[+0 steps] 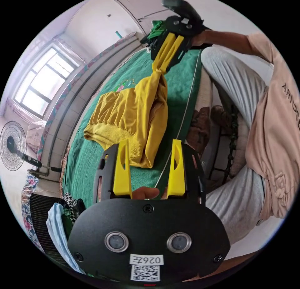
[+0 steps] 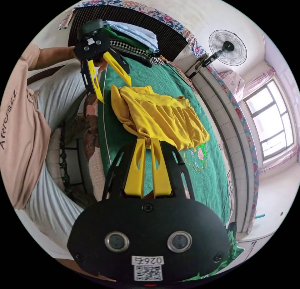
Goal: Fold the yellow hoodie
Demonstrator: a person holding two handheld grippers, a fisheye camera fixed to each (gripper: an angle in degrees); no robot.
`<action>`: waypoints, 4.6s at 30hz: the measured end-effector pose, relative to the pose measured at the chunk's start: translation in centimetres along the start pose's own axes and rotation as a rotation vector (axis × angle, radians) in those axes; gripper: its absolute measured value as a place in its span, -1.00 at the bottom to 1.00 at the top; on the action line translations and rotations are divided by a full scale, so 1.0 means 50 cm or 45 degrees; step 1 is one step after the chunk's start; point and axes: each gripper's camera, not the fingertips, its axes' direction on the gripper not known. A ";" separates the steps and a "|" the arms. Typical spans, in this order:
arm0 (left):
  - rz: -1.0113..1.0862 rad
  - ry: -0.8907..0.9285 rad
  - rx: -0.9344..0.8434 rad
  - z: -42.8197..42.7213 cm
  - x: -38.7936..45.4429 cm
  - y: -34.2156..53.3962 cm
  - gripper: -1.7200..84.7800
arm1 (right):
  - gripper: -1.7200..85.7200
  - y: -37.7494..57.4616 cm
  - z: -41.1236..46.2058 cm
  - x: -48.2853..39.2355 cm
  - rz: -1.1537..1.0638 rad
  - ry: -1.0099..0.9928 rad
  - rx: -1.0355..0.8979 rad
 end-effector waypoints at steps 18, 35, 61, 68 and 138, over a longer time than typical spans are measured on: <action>-0.220 0.282 -0.065 0.023 -0.204 0.080 -0.85 | -0.79 0.186 0.111 -0.159 -0.120 0.135 -0.018; -0.047 0.287 -0.143 -0.021 -0.228 0.154 -0.92 | -0.99 0.328 0.186 -0.223 0.014 -0.079 0.012; -0.064 0.535 -0.128 0.200 -0.777 0.098 -0.93 | -0.99 0.659 0.700 0.194 0.947 -0.702 0.082; -0.204 0.752 -0.302 0.464 -0.880 0.108 -0.88 | -0.99 0.708 0.964 0.177 1.100 -0.728 -0.122; -0.518 0.505 0.176 0.163 -0.603 0.206 -0.98 | -0.94 0.582 0.802 -0.706 1.005 -0.659 -0.040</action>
